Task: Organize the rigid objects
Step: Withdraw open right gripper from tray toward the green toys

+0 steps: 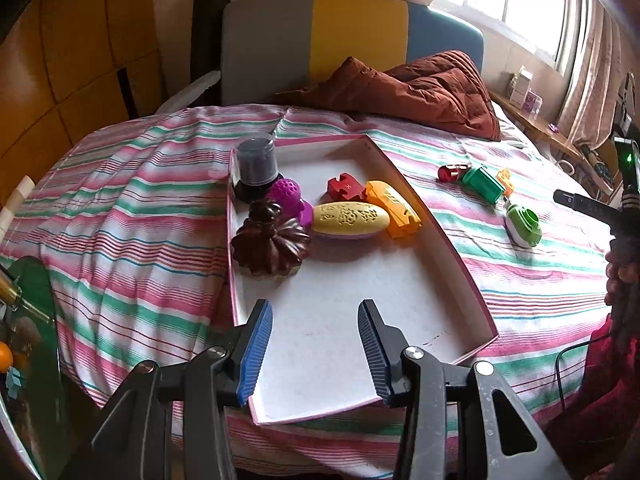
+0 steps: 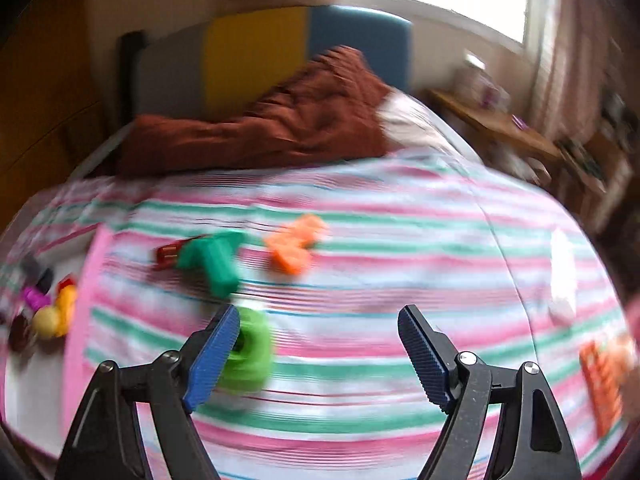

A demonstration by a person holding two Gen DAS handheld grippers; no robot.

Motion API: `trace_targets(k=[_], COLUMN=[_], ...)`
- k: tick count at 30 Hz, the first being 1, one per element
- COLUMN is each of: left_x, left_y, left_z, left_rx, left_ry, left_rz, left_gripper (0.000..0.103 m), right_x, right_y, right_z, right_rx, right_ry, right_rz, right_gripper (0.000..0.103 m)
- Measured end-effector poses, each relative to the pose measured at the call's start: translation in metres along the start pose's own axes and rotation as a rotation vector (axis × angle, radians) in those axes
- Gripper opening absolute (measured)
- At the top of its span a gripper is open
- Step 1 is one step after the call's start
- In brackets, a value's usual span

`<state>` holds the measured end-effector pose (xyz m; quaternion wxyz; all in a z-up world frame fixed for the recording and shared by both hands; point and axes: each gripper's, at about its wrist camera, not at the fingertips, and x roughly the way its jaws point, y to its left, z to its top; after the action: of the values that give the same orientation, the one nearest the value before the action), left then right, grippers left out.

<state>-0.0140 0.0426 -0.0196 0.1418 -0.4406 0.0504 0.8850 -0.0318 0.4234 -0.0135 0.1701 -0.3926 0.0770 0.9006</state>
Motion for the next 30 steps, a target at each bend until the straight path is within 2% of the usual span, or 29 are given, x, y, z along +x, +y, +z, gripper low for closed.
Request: trace_targets(k=[2, 3, 7, 17, 23, 27, 30], left_x=[0.002, 0.002, 0.005, 0.012, 0.02, 0.034, 0.052], left_y=[-0.003, -0.004, -0.011, -0.042, -0.079, -0.102, -0.114], left_z=[0.0, 0.0, 0.005, 0.037, 0.067, 0.088, 0.097], left_rx=[0.006, 0.007, 0.013, 0.008, 0.115, 0.147, 0.124], left_ry=[0.007, 0.008, 0.015, 0.012, -0.007, 0.027, 0.076], left_rz=[-0.002, -0.008, -0.042, -0.161, -0.188, -0.232, -0.266], left_gripper=[0.045, 0.045, 0.045, 0.045, 0.045, 0.045, 0.045], right_x=[0.01, 0.01, 0.009, 0.007, 0.008, 0.008, 0.007], right_y=[-0.018, -0.023, -0.037, -0.04, -0.042, -0.04, -0.038], right_z=[0.0, 0.001, 0.003, 0.001, 0.002, 0.003, 0.003], right_rx=[0.078, 0.097, 0.164, 0.189, 0.207, 0.198, 0.198], right_ry=[0.048, 0.042, 0.046, 0.07, 0.079, 0.082, 0.079], right_rz=[-0.049, -0.067, -0.057, -0.069, -0.053, -0.045, -0.039], right_gripper=[0.082, 0.082, 0.083, 0.085, 0.085, 0.085, 0.085])
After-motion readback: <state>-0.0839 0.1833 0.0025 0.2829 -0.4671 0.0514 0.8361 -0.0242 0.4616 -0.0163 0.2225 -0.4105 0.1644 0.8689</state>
